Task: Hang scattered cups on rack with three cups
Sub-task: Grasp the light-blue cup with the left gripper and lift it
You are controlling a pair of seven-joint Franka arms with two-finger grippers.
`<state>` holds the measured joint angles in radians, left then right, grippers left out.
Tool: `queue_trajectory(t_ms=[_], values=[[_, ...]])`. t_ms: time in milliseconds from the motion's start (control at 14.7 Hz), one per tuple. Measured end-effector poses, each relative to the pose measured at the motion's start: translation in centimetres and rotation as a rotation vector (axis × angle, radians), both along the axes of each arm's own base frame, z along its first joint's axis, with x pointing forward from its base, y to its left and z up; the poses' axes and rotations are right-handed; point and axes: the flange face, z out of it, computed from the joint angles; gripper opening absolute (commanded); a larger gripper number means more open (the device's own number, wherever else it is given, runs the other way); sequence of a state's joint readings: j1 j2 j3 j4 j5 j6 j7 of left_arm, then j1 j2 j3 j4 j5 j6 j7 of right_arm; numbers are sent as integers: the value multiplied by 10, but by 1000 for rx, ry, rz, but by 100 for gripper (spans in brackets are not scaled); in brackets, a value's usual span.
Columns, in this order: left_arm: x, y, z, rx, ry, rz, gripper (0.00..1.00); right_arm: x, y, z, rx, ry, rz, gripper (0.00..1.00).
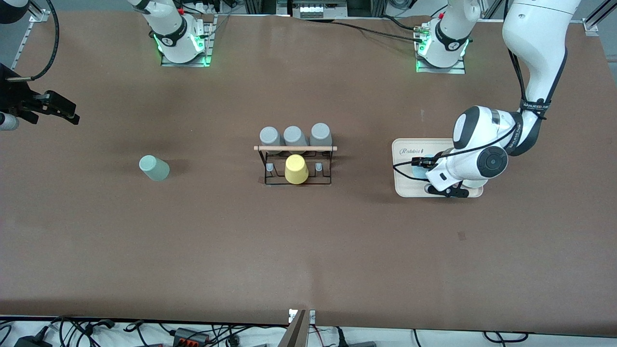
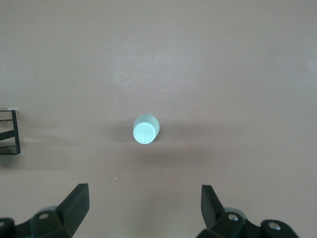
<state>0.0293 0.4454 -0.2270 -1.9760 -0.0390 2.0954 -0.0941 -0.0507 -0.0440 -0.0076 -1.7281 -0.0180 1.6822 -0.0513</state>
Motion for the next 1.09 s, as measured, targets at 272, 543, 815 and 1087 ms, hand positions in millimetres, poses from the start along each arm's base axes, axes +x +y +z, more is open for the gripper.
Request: queue_trajectory(t_ms=[272, 543, 815, 1087], values=[[1, 2, 3, 0, -5, 4, 31, 0, 0, 0, 0, 0, 0, 100], [13, -4, 23, -8, -6, -2, 24, 0, 0, 0, 0, 0, 0, 100], [48, -62, 138, -111, 6, -22, 23, 0, 0, 0, 0, 0, 0, 100], [42, -134, 219, -242, -6, -46, 23, 0, 0, 0, 0, 0, 0, 100]])
